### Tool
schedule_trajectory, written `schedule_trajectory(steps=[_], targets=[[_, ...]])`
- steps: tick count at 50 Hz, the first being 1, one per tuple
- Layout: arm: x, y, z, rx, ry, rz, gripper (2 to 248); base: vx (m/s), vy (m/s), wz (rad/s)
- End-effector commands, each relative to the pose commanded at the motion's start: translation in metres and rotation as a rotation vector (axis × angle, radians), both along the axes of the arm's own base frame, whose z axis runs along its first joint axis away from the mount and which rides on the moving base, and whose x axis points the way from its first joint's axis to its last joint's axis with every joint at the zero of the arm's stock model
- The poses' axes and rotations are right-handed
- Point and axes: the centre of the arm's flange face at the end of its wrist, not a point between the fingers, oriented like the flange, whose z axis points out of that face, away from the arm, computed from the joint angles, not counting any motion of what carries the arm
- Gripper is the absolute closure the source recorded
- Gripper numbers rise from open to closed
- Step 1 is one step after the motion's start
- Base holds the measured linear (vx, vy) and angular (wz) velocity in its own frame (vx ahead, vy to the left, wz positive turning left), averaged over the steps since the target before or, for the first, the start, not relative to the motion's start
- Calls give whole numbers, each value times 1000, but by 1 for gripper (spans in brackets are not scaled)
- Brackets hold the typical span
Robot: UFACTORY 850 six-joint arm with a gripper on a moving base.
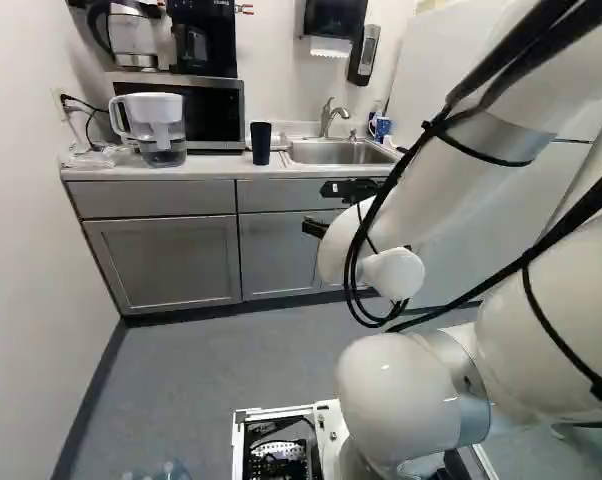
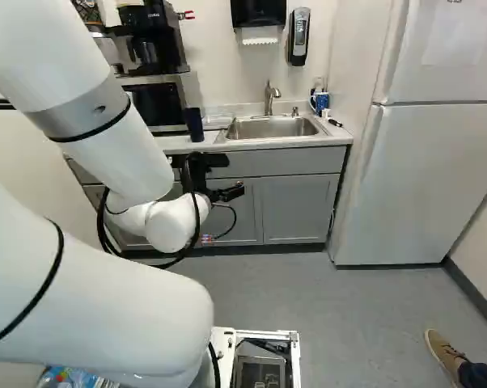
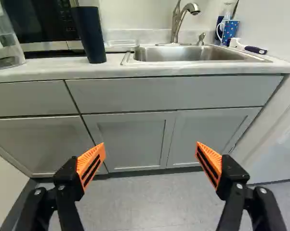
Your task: Rinse the cup and place it in the tray
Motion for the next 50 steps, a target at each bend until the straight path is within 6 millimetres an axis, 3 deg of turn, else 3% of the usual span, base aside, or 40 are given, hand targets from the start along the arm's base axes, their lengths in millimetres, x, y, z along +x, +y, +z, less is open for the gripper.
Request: schedule_trajectory(steps=[50], targets=[[70,0,53,0,-113,0,3,0,0,0]])
